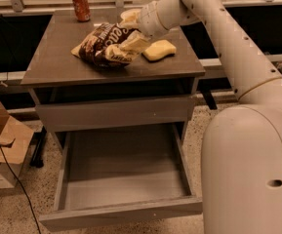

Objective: Pick brown chip bag from middle drawer and place on counter

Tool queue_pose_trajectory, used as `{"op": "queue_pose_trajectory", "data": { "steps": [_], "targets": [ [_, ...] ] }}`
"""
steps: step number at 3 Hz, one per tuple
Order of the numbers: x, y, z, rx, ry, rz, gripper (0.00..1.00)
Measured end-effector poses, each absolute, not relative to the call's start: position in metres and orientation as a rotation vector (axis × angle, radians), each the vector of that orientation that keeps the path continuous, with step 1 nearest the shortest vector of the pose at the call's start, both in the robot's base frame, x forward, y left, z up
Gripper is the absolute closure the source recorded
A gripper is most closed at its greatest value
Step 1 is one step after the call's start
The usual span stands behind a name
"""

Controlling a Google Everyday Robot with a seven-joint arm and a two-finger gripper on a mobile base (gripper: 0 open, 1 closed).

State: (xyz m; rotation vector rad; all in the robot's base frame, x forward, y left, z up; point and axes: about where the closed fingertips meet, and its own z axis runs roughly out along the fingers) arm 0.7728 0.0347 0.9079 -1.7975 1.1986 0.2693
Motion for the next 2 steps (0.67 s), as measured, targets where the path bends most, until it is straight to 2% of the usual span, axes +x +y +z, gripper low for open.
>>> {"op": "queue_pose_trajectory", "data": {
  "steps": [1,2],
  "targets": [
    [0.7728,0.0347,0.9079,-1.798,1.199,0.269,0.00],
    [0.7728,0.0348,0.9079,-1.798,1.199,0.269,0.00]
  ]
}}
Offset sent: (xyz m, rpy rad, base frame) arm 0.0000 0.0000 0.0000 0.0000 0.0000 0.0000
